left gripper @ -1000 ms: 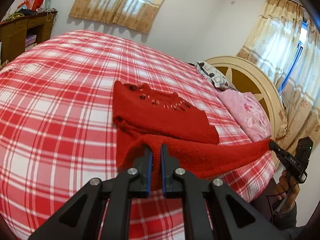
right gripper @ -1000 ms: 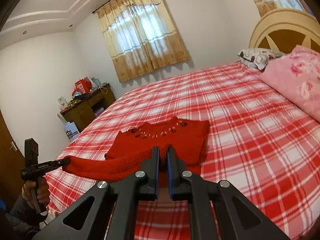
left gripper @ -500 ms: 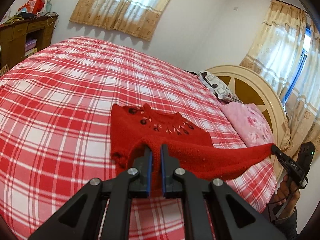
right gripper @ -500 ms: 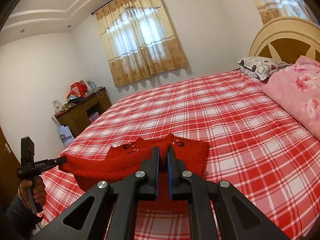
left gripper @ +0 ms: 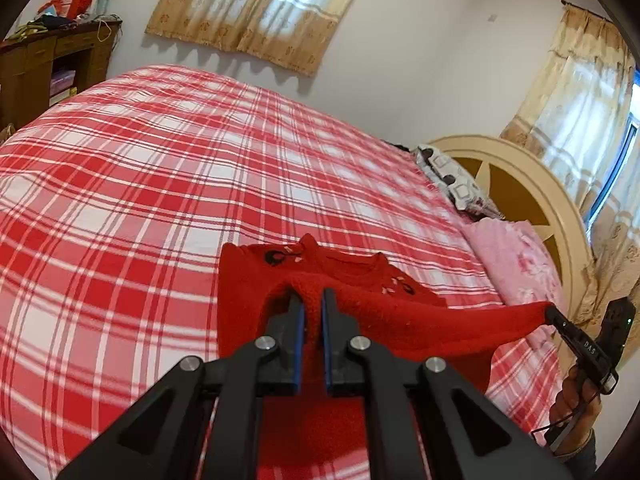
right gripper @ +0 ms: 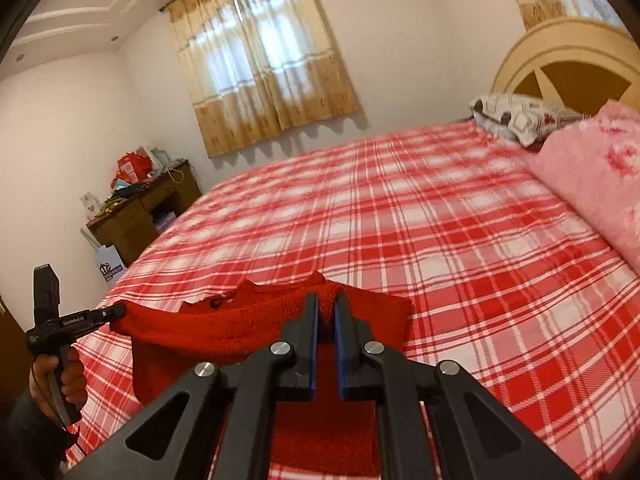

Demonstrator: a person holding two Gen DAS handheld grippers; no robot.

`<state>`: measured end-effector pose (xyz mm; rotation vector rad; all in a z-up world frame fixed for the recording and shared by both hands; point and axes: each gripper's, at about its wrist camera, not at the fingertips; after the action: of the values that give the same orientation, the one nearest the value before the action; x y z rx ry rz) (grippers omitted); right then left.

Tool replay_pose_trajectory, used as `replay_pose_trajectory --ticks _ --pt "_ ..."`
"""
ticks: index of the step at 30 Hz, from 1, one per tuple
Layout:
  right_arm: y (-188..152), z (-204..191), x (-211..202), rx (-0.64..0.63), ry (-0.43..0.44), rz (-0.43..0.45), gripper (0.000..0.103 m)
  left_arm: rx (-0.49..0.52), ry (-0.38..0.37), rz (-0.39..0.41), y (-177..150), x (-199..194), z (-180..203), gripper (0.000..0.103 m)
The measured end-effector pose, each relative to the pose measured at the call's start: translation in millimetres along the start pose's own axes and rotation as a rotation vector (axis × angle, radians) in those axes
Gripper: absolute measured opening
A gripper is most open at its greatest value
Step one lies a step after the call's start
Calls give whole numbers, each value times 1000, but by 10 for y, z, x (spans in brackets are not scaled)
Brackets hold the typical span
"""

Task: Fold small clothes
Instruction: 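Lift the hem with both grippers and carry it over the collar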

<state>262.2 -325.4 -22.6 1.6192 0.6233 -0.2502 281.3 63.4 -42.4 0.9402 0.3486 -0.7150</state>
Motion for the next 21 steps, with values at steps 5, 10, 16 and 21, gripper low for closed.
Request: replay_pose_trajectory --ticks 5,10,16,21 --pt "-101 120 507 19 -4 -96 7 -11 42 -55 27 402 -121 8" --pt "-245 251 1004 35 -23 -196 7 0 117 -102 -15 794 -256 8" --pt "-241 407 1369 66 -51 -242 10 40 188 -114 2 1059 -277 15" --pt "-169 416 1398 98 -67 -220 37 -16 237 -37 198 1026 -414 28"
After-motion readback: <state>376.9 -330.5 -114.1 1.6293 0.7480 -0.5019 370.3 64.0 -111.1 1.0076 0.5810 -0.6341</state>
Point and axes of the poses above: each gripper's, at about its wrist camera, not at the fingertips, and x roughly the way its jaws point, z to its right, y to its top, and after that the axes turned 9 degrees about -x, right-handed
